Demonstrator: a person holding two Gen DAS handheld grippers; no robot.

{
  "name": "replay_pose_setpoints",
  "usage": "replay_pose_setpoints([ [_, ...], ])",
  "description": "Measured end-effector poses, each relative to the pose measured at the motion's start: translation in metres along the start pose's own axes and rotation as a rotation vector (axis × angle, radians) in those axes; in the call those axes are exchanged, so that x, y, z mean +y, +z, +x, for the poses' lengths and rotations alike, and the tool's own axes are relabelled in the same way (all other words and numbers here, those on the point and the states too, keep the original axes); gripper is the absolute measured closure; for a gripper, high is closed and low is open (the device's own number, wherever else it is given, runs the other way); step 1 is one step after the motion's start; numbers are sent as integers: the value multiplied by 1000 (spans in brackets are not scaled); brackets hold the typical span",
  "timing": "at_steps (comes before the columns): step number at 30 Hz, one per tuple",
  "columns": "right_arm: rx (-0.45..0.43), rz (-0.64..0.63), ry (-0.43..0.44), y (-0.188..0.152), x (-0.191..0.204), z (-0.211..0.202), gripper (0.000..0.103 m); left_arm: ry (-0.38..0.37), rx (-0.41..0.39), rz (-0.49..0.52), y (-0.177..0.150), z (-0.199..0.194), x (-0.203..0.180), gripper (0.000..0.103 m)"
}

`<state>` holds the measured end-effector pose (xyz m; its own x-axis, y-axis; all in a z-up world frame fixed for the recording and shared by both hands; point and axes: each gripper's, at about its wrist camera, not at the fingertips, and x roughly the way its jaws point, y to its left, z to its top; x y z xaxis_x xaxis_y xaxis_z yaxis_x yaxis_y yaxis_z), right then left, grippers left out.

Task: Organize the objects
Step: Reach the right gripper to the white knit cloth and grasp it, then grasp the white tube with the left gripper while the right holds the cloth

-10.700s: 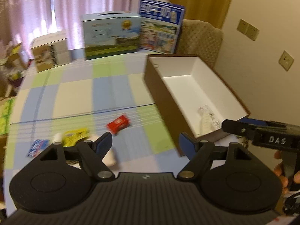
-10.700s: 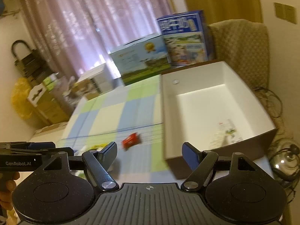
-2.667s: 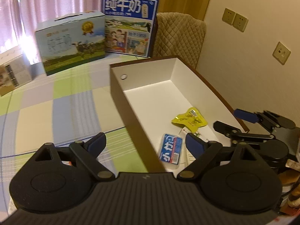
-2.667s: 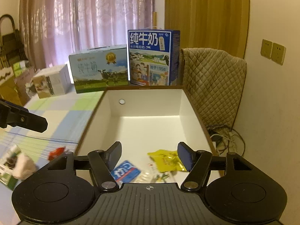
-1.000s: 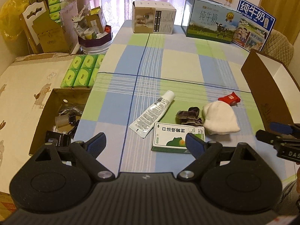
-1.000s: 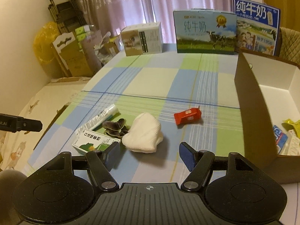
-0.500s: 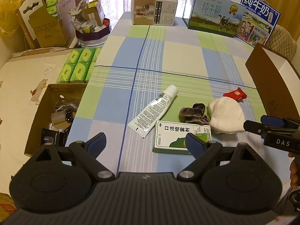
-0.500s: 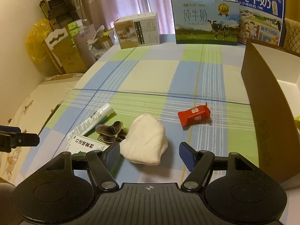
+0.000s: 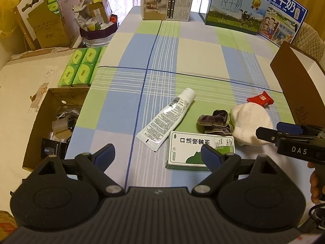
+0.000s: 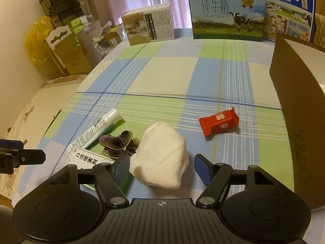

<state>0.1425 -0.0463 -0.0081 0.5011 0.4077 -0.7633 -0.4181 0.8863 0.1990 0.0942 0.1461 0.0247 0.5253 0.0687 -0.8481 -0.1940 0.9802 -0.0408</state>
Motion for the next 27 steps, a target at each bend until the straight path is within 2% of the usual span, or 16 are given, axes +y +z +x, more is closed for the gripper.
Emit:
replay_pose_setpoints([
  [14,11,-27,12,1,1,24,37,10,21,4,3,19,4,14],
  [15,10,-31,15,1,1,25,38,11,22,7,3,20,4,14],
  [16,10,-38,11,1,0,25,50,14,22,11,4,22,4,14],
  [17,9,-43,7,1,-1,26,55,19,21,16,5,24,4,14],
  [18,6,-42,15,1,-3,26,57,25,19,21,6,27,4,14],
  [20,0,-46,31,2,-6,25,66,35,14,32,9,32,4,14],
  [23,-12,-46,22,2,-10,22,72,42,7,59,15,40,3,14],
  [27,-24,-14,-13,1,-26,18,73,41,-7,117,22,51,0,17],
])
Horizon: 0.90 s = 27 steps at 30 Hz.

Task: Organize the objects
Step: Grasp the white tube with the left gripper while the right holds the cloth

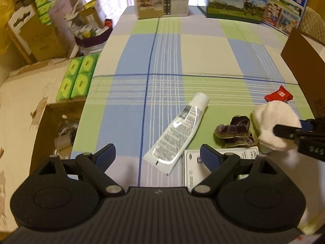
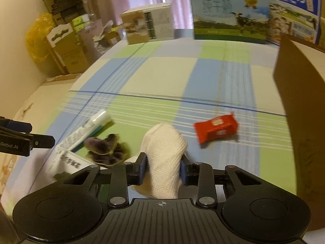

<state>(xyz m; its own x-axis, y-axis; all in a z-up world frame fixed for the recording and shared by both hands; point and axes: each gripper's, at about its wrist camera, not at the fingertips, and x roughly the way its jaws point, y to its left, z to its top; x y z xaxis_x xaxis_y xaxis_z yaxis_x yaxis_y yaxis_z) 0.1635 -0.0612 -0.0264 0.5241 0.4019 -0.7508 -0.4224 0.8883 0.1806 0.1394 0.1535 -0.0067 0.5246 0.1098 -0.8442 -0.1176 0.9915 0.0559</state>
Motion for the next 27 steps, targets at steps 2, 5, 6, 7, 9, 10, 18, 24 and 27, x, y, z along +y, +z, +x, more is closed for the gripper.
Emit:
replay_pose_setpoints([
  [2,-2,23,-18,-1,-10,-3,73,-14,3,30,5,8,-2,18],
  [5,-10,31,-54,-3,-23,-10,73,-56,17,62,12,20,-3,21],
  [6,-12,32,-63,-5,-27,-13,73,-72,22,72,15,25,-4,22],
  [7,-12,39,-73,-7,-32,-15,73,-85,28,86,17,29,-5,22],
  [9,-11,64,-86,-11,-41,-19,73,-101,36,120,21,38,-10,23],
  [10,-10,74,-90,-13,-45,-21,73,-106,38,138,23,43,-12,24],
  [18,-14,92,-100,-21,-60,-31,73,-138,74,192,31,78,-24,39],
  [24,-18,93,-96,-22,-60,-30,73,-157,51,185,33,82,-26,63],
  [27,-19,93,-92,-23,-61,-29,73,-153,30,189,29,81,-26,63],
])
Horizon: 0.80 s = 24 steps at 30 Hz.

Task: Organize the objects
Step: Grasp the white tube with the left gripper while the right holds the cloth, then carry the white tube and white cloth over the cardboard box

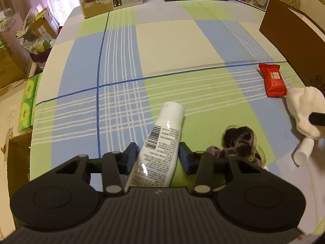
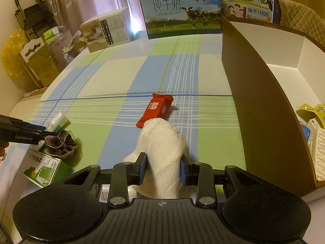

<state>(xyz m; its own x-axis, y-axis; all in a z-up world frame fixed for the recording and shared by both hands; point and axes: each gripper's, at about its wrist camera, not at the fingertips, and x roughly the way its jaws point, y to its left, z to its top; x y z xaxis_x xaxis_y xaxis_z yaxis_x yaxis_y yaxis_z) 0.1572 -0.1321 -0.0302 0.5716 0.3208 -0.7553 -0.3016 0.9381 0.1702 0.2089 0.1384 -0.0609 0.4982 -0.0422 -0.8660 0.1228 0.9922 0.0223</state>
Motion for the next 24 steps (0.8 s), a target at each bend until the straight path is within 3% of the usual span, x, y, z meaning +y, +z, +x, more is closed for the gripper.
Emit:
replay_pose_setpoints([
  [14,-6,-16,-3,3,1,0,74,86,20,-122,-16,-18,24,70],
  [24,-46,-36,-8,10,1,-11,80,89,-47,-163,-19,-50,23,70],
])
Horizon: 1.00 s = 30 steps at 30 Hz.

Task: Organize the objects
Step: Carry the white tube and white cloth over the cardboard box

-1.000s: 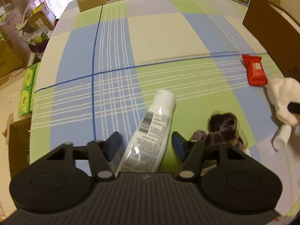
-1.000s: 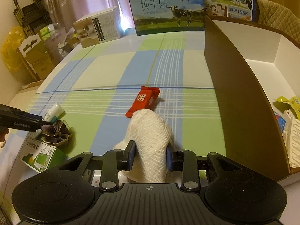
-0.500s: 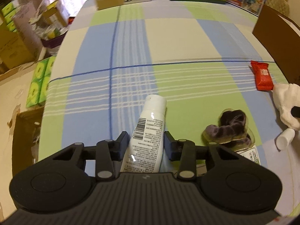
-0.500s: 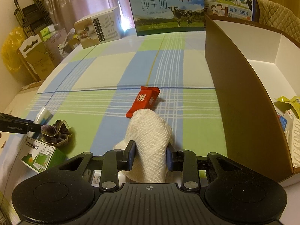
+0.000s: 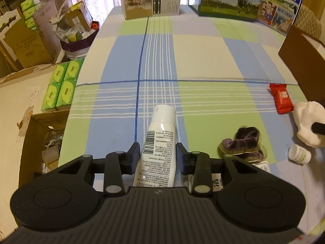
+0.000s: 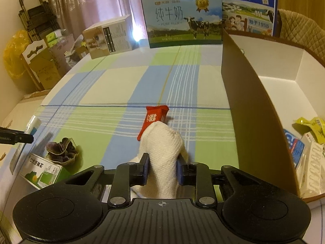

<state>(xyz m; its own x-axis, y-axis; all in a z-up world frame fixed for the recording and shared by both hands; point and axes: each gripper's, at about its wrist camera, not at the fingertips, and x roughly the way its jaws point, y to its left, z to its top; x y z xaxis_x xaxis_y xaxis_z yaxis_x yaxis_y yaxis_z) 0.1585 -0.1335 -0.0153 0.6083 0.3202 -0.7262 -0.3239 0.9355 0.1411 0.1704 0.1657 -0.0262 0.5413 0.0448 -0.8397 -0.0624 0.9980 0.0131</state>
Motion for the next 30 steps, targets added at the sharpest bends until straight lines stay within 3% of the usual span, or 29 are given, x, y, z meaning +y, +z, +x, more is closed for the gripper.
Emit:
replay_pose_setpoints([
  [15,-55,6,22,4,-3,-41,81,-74,-54,-14,5,-49,-32,70],
  [30,-155,60,27,16,-34,-102,81,-137,-113,76,31,-84,-85,70],
])
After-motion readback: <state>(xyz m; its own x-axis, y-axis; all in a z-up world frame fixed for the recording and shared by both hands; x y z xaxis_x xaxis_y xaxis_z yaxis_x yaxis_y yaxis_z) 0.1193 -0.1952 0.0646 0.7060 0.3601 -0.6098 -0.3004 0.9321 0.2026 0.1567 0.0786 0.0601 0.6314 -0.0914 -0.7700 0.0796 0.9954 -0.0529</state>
